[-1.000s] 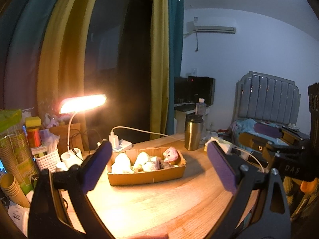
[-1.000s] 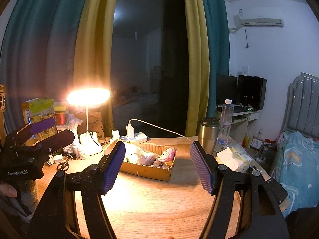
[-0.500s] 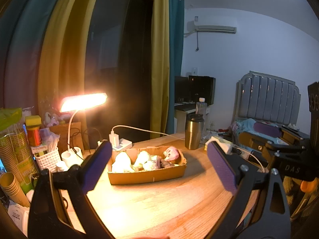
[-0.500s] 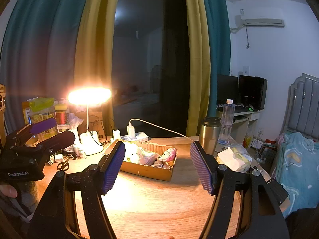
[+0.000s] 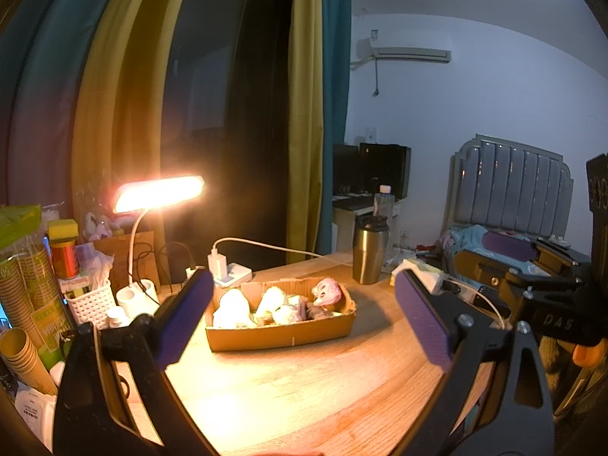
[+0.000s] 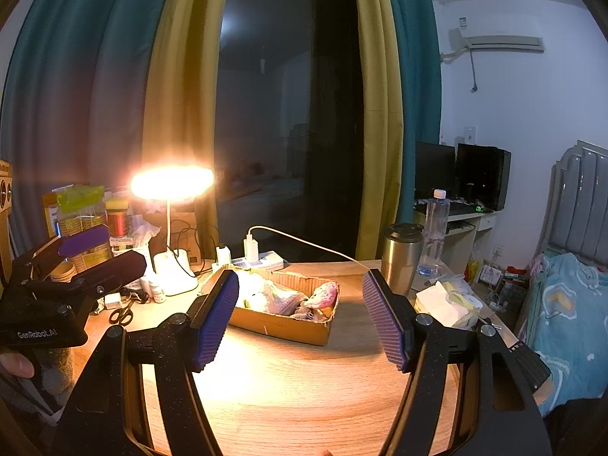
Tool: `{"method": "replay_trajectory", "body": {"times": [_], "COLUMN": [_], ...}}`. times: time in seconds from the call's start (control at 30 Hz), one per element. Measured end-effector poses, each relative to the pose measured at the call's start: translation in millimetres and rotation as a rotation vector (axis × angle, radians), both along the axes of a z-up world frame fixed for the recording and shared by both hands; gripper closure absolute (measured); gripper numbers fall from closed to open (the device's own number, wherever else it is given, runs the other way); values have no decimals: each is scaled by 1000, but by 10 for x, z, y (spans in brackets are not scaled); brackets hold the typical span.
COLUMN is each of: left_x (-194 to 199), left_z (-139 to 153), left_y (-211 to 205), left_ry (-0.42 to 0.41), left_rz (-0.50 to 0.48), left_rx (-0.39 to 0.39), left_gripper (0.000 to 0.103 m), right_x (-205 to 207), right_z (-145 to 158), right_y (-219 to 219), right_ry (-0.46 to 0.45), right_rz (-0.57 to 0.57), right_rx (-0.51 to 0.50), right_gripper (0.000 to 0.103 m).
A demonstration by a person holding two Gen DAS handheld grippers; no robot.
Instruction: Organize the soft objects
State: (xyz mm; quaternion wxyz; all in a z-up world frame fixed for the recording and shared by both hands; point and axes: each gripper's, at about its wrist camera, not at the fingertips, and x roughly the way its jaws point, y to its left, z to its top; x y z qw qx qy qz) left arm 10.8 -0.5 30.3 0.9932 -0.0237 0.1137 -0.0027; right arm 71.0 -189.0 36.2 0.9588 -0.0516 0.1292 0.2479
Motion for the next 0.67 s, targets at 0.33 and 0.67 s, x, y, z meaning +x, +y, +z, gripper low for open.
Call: {"method": "replay_trajectory", "body": {"times": [0.33, 0.67], "left_x": [0, 29], "left_z": [0, -12], "left_y": [-2, -21], "left_ry": [0, 5], "left_rz": [0, -6], "left_rx": [0, 11], "left_gripper": [6, 6], "right_x": [0, 15], "right_z": [-1, -9], "right_y": [2, 12], "right_ry": [0, 1], "right_rz": [0, 4], "right_rx": [-1, -1], "right_gripper": [32, 32]}}
